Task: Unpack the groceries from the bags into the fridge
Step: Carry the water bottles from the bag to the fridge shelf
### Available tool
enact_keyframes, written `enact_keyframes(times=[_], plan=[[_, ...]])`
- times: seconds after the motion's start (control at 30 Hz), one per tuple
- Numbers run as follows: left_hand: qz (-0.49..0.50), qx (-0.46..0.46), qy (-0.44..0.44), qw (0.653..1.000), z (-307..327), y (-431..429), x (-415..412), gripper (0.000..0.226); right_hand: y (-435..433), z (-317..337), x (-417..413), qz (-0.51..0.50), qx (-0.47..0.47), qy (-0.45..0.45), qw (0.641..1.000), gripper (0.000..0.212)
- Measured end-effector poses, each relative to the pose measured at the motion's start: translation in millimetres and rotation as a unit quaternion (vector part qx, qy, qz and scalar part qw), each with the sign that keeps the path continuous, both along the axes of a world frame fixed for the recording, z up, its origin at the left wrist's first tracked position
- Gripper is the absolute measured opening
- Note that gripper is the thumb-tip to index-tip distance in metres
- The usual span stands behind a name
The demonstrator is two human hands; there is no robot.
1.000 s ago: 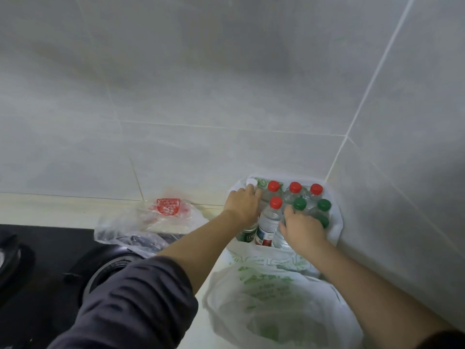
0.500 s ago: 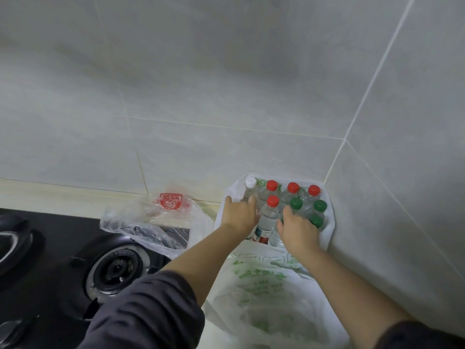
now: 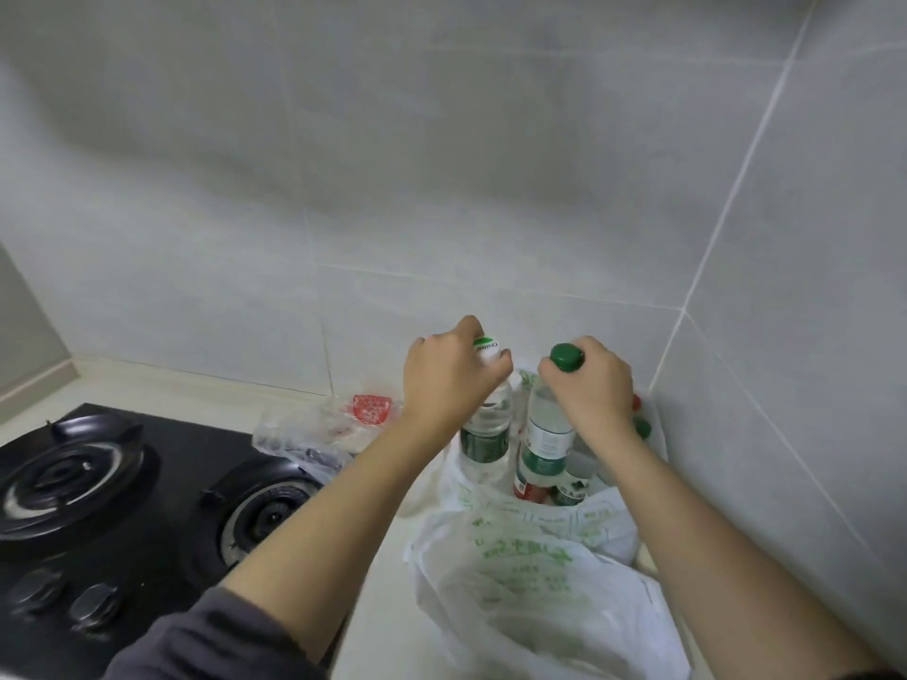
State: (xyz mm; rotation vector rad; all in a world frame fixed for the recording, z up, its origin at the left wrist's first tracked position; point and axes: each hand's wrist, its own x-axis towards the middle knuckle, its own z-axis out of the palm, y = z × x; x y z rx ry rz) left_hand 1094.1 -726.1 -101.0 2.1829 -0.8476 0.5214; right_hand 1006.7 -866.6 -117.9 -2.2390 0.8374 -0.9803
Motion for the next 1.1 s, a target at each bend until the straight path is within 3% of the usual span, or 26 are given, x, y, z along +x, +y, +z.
enact_keyframes(times=[0.17,0.3,0.63,0.73,0.9,1.1], plan=[[0.033,-0.082,-0.002,0.996,41,51,-8,0.026,36,45,5,0.091,-0.017,-0.099,0.991,0.02],[0.049,-0.087,-0.02,0.995,43,97,-15,0.029,71,55,13,0.162,-0.01,-0.115,0.98,0.019],[0.182,-0.036,0.014,0.983,-5,212,-48,0.03,167,4,23,0.296,0.022,-0.045,0.954,0.034],[0.221,-0.021,0.044,0.974,-31,242,-61,0.03,189,-23,21,0.323,0.032,-0.01,0.946,0.019],[0.285,0.007,0.117,0.951,-81,282,-81,0.031,210,-69,13,0.347,0.062,0.041,0.935,0.013],[0.322,0.022,0.154,0.934,-118,312,-95,0.03,224,-100,4,0.347,0.056,0.093,0.931,0.022]])
